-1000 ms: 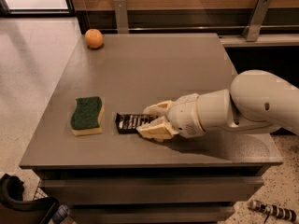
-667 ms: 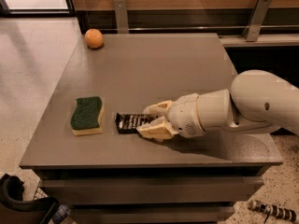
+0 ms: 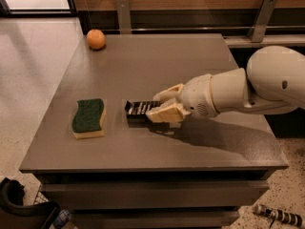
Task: Move rxbar chocolate near orange
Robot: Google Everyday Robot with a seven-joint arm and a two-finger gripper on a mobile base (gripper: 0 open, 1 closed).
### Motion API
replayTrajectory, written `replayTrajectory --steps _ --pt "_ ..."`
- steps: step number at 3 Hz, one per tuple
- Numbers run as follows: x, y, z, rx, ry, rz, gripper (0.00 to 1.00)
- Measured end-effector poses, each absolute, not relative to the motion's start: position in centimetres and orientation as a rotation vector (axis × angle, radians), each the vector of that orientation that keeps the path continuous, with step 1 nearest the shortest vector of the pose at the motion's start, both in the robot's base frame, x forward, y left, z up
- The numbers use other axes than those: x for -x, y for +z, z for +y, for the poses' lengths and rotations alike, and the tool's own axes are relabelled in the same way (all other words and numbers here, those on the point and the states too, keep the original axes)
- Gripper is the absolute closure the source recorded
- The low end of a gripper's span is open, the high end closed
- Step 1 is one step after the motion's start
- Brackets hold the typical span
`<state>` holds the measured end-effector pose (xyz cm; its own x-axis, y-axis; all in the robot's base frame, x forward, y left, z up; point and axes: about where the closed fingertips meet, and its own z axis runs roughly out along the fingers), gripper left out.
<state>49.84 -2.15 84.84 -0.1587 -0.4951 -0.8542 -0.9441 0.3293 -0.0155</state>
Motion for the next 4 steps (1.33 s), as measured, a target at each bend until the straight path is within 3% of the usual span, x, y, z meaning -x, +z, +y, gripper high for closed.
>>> replayTrajectory --steps 2,3,4 --pt "-58.0 91.7 -5.2 1.225 0.641 1.801 1.0" --pt "-63.9 94.6 -4.7 1.184 0.595 1.798 1.0" --pt "-70.9 97.1 -0.9 1.167 0.547 1.794 1.0"
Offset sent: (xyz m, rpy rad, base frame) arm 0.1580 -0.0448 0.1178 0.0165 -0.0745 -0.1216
